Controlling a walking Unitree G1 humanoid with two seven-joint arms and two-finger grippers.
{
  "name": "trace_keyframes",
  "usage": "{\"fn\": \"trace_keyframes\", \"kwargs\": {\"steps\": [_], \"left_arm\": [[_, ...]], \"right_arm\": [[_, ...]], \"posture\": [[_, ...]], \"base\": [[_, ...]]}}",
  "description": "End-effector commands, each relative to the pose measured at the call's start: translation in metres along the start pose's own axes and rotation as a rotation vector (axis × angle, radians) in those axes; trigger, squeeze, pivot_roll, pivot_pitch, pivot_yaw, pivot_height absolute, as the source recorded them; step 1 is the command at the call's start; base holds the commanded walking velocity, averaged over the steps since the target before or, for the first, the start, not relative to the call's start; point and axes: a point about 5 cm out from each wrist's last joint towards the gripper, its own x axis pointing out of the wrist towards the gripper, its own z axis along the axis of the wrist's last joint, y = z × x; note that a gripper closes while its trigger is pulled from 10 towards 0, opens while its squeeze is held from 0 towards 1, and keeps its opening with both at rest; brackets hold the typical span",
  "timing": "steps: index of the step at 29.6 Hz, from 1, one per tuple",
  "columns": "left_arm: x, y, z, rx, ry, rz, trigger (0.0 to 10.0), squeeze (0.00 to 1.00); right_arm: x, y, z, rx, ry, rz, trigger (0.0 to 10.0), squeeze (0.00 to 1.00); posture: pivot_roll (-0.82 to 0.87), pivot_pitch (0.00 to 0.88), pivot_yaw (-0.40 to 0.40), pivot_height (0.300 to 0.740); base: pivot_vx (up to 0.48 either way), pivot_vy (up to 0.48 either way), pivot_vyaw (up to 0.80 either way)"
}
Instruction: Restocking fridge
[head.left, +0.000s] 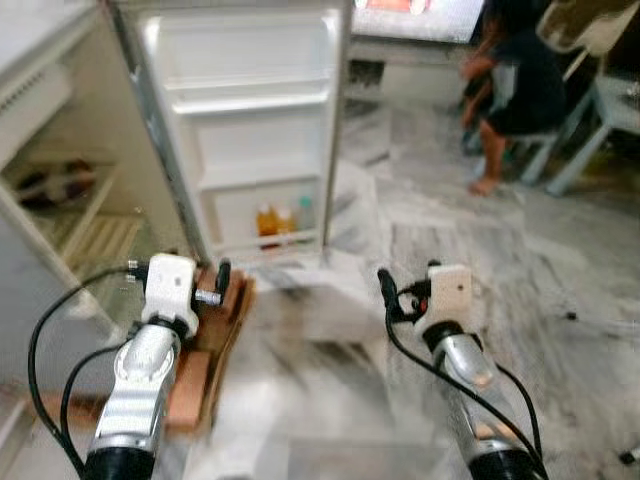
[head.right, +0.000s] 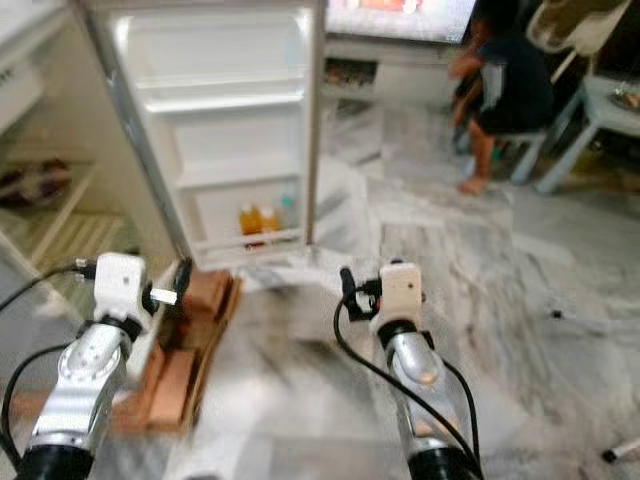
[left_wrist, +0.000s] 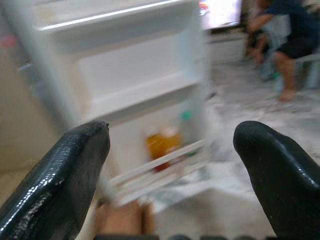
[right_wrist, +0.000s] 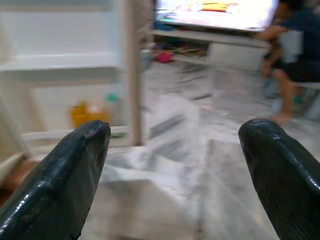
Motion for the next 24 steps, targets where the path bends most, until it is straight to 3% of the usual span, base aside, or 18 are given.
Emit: {"fn": "trace_keyframes", "kwargs": {"steps": [1, 10, 13, 24], "left_arm": [[0.003, -0.012, 0.001, 0.004, -0.001, -0.036, 10.0, 0.0], [0.002, -0.023, -0.002, 0.005, 0.009, -0.065, 10.0, 0.0], [-0.002, -0.024, 0.005, 0.04, 0.006, -0.08, 10.0, 0.0], [-0.01, -0.018, 0.004, 0.028, 0.012, -0.056, 10.0, 0.0]], "right_arm": [[-0.002, -0.009, 0.0, -0.015, 0.004, -0.022, 10.0, 0.0], [0.002, -0.012, 0.004, -0.026, -0.005, -0.023, 10.0, 0.0], [0.006, -0.011, 0.02, -0.063, -0.071, -0.018, 10.0, 0.0], [0.011, -0.002, 0.028, -0.068, -0.103, 0.015, 10.0, 0.0]], "posture": [[0.02, 0.0, -0.048, 0.74], [0.02, 0.0, -0.047, 0.74], [0.04, 0.0, -0.046, 0.74], [0.04, 0.0, -0.055, 0.74]], "base": [[0.48, 0.0, -0.47], [0.48, 0.0, -0.78], [0.48, 0.0, -0.8], [0.48, 0.0, -0.8]]}}
